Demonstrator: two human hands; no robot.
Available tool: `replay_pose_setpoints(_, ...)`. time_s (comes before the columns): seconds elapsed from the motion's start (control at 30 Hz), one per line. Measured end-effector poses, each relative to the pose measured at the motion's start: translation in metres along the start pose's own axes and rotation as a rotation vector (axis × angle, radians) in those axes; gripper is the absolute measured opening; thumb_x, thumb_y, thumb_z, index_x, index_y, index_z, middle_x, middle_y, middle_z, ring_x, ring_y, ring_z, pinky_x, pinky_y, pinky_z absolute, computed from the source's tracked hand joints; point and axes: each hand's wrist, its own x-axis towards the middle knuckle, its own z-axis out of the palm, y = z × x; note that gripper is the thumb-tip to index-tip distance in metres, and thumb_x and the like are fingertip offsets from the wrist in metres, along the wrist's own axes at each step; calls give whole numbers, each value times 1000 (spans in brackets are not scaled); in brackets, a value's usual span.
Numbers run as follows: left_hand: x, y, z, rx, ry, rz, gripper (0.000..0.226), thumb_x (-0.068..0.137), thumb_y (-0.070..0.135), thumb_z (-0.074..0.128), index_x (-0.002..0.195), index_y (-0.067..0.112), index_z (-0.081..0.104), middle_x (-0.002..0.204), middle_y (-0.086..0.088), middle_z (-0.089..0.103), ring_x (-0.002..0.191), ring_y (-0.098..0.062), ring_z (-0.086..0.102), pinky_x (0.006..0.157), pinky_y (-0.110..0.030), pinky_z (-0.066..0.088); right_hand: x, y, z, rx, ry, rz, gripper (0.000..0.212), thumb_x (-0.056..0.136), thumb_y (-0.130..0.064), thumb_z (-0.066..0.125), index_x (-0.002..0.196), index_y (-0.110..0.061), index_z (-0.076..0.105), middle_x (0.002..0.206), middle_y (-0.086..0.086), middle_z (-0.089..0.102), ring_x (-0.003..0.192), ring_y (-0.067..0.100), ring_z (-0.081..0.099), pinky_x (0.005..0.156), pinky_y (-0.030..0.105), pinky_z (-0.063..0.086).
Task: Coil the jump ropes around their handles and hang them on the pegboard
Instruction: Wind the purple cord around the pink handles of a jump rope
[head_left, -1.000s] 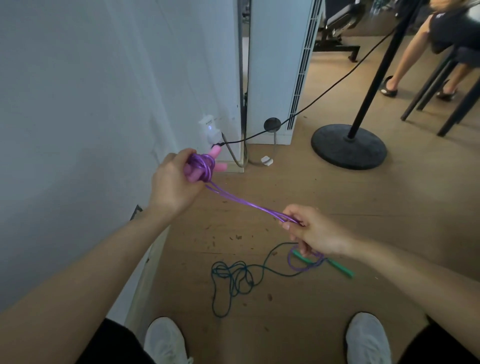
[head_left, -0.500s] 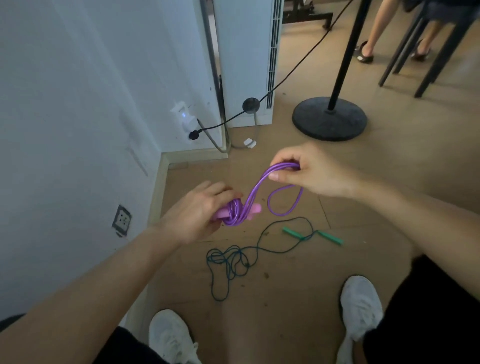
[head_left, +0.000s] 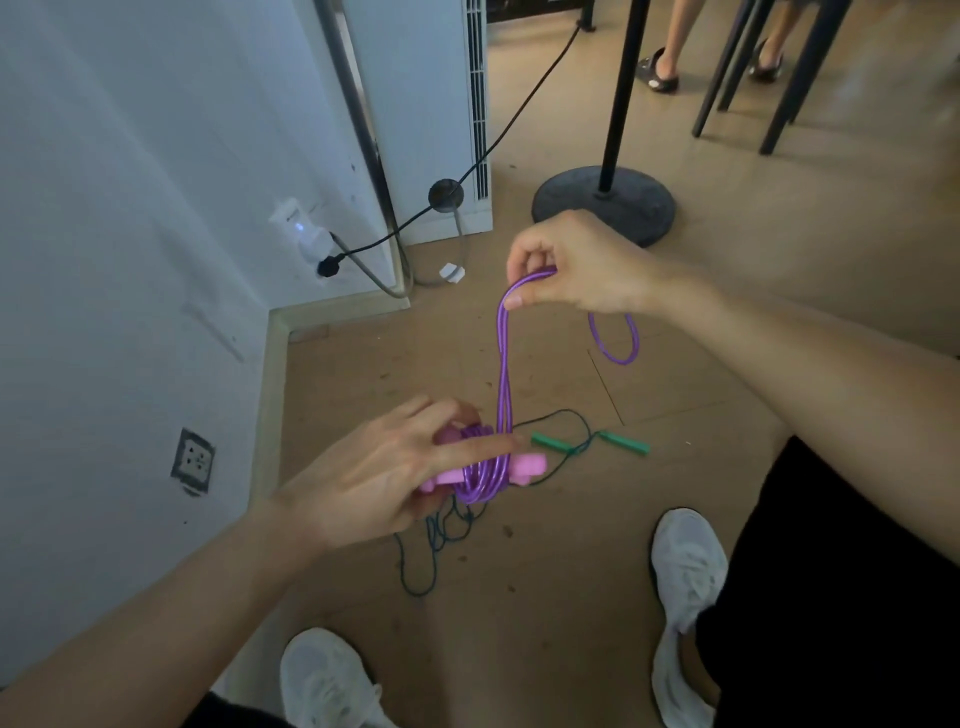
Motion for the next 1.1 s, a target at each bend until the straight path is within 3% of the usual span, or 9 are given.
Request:
replay_pose_setpoints(0.23,-2,-8,-9,-417,219,-168,72,70,4,83,133,27,59,120,8,56,111,-12,60,87,-32,53,6,14,-9,-34,-4,17,10,86,-27,76,91,-20,72,76,-2,72,72,15,68,71,36,55)
replay_pose_setpoints(0.33,-1,-9,-18,-753,389,-356,68,67,-10,84,125,18,62,112,-3,65,104,-13,65,85,-30,54,9,23,-13,-18,-8,58,9,91,-21,70,100,-21,70,87,1,73,68,5,68,66,32,55)
replay_pose_setpoints(0.47,1,-15,-23,-1016,561,-513,64,68,-14,82,121,14,61,106,7,72,96,-4,67,83,-19,53,9,27,-8,-41,-106,132,15,95,-14,64,107,-23,66,92,-3,70,63,10,70,66,33,57)
replay_pose_setpoints(0.6,-2,-28,-21,-1209,691,-633,59,70,2,80,125,16,63,123,-7,71,115,-24,67,97,-36,52,7,25,5,-89,-212,141,20,95,-9,62,108,-24,63,93,-1,67,59,4,68,69,33,55)
replay_pose_setpoints(0.67,-3,-34,-19,-1261,732,-705,61,69,2,81,126,16,63,126,-16,68,117,-26,66,100,-39,49,5,25,11,-72,-256,142,22,95,-6,61,109,-23,62,90,3,65,58,2,65,69,35,55)
replay_pose_setpoints(0.8,-2,-38,-19,-1372,797,-813,63,66,6,85,126,11,64,123,-3,72,97,-11,68,88,-30,47,0,16,28,-118,-384,141,29,95,-5,60,120,-20,60,90,5,64,69,11,63,63,27,51)
replay_pose_setpoints(0.87,-2,-43,-16,-1368,823,-877,64,65,10,86,125,12,64,123,-1,72,102,-12,70,91,-32,47,-6,7,41,-157,-477,123,33,96,-5,58,126,-18,58,87,-2,60,71,11,57,64,24,46)
replay_pose_setpoints(1.0,-7,-54,-13,-1165,882,-1010,75,59,22,90,128,15,61,120,3,73,110,-10,69,93,-33,54,-27,-14,60,-221,-655,30,35,96,-2,52,123,-24,57,91,-1,60,81,18,56,80,39,50)
replay_pose_setpoints(1.1,-12,-55,-14,-976,806,-990,68,70,11,88,130,10,57,115,2,74,105,-13,72,85,-30,59,-37,-27,60,-205,-641,-36,30,97,-5,52,114,-30,57,91,1,60,82,22,57,77,44,51)
